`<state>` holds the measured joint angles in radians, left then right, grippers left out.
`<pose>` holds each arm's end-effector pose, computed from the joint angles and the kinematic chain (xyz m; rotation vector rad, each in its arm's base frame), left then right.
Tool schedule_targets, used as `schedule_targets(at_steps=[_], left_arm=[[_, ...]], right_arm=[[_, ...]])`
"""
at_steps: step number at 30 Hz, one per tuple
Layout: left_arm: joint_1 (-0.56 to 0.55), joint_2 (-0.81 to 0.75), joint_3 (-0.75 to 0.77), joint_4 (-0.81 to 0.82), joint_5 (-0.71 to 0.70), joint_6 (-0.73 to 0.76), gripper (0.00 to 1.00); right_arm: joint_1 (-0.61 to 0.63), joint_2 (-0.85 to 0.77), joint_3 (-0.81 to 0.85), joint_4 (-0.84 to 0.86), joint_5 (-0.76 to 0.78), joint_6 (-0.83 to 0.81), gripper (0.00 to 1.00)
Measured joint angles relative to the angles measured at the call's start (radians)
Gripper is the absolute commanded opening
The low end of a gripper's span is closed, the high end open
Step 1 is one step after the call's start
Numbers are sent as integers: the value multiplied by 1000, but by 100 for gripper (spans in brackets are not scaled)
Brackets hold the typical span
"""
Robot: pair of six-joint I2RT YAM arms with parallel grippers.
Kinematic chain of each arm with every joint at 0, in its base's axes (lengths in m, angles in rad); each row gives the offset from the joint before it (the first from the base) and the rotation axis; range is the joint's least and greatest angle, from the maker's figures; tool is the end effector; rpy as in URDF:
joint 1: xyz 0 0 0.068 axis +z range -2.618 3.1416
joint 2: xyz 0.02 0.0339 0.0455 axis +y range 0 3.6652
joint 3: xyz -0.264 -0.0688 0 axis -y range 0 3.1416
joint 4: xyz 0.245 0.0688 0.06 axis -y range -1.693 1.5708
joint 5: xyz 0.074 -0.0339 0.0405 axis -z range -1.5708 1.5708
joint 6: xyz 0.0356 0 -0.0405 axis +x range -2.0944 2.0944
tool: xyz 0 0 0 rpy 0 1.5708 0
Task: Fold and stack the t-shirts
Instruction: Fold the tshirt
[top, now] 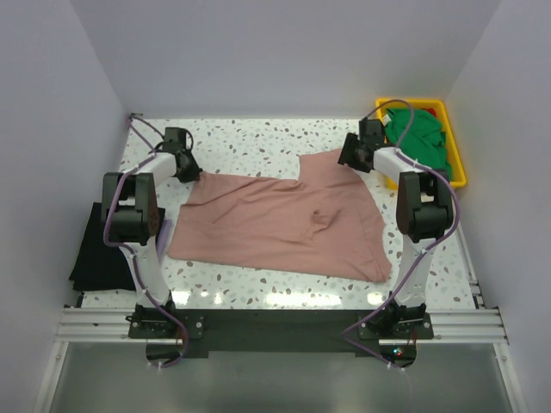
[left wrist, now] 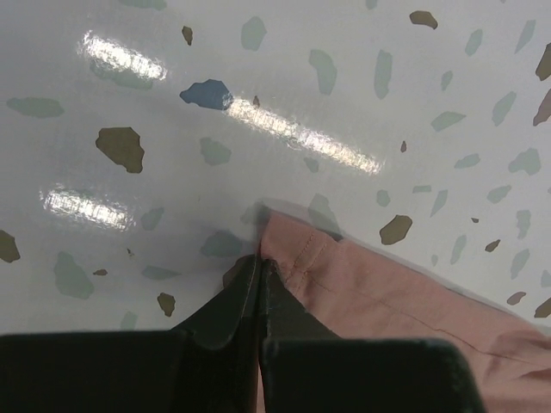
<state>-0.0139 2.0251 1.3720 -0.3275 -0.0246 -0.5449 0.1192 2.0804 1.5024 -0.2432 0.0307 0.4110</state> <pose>0.4279 -0.0051 0.1584 -0.6814 2.4693 -0.1844 0.4583 0.0538 0.1801 0.3636 2.3745 0.2120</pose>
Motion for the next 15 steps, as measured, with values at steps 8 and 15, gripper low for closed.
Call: schedule_targets(at_steps=[8,15], left_arm=[[0,0,67,-23,-5,7,0],[0,0,96,-27,-1,6,0]], right_arm=[[-4,0,0,0,-3,0,61],[-4,7,0,0,-8,0,61]])
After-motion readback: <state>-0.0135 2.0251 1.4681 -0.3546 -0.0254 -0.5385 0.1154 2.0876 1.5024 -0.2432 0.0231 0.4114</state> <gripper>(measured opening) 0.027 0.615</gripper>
